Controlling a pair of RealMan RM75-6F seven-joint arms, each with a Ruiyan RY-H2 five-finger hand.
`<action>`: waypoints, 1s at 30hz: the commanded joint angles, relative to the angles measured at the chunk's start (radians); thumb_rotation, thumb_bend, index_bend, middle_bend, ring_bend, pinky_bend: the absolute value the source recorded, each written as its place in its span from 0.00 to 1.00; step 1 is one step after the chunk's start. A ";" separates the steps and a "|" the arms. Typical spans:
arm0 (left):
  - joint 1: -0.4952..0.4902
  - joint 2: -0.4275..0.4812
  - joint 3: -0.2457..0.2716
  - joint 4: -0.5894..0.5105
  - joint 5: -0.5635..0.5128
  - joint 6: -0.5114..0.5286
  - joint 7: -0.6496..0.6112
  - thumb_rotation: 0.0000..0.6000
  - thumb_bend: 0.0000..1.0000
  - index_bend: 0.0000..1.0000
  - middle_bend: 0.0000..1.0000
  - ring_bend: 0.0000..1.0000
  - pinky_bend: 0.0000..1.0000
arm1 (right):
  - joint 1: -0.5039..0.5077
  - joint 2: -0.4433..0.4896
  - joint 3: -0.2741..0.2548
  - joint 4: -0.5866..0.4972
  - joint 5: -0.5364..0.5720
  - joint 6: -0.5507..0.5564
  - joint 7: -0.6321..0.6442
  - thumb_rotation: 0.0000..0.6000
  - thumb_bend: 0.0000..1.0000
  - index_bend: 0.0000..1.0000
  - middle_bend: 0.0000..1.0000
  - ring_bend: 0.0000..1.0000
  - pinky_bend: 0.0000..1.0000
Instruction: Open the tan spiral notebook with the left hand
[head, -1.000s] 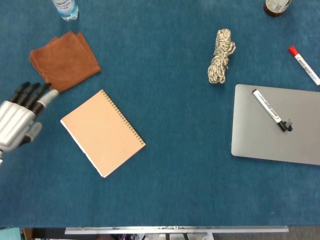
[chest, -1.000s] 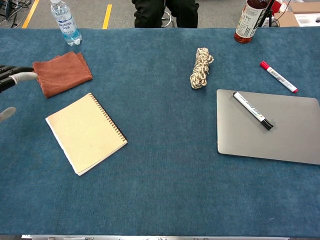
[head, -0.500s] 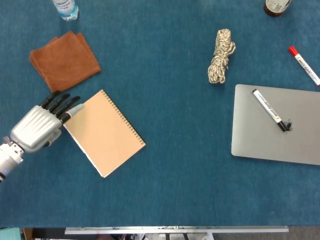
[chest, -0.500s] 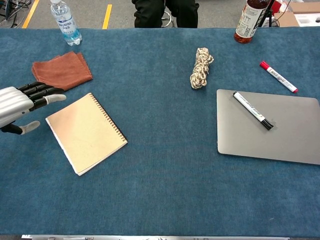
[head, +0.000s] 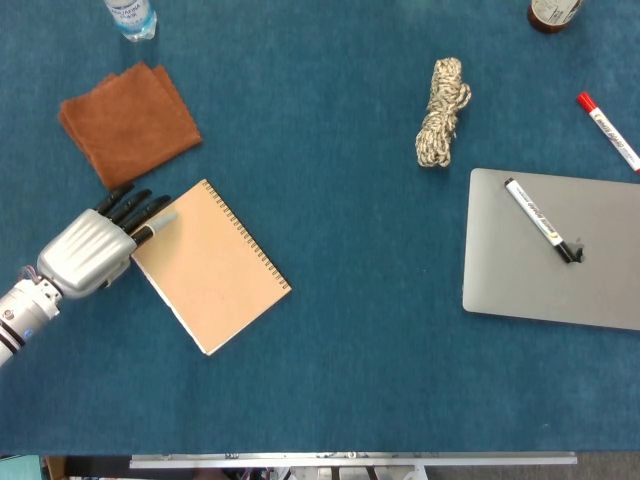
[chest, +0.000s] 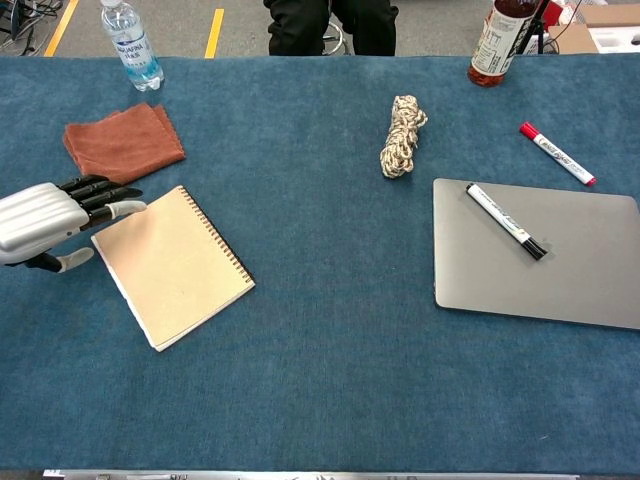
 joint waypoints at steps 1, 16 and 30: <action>-0.005 -0.007 0.009 0.014 -0.001 -0.004 -0.001 1.00 0.12 0.00 0.00 0.00 0.05 | 0.000 -0.002 -0.001 0.001 0.002 -0.003 -0.002 1.00 0.12 0.32 0.32 0.24 0.29; -0.017 -0.045 0.028 0.074 -0.027 -0.013 -0.027 1.00 0.12 0.00 0.00 0.00 0.05 | -0.005 -0.001 -0.001 -0.007 0.011 -0.006 -0.013 1.00 0.12 0.32 0.32 0.24 0.29; -0.093 -0.069 0.003 0.040 -0.047 -0.064 -0.015 1.00 0.12 0.00 0.00 0.00 0.05 | -0.035 0.001 -0.007 0.008 0.019 0.027 0.006 1.00 0.12 0.32 0.32 0.24 0.29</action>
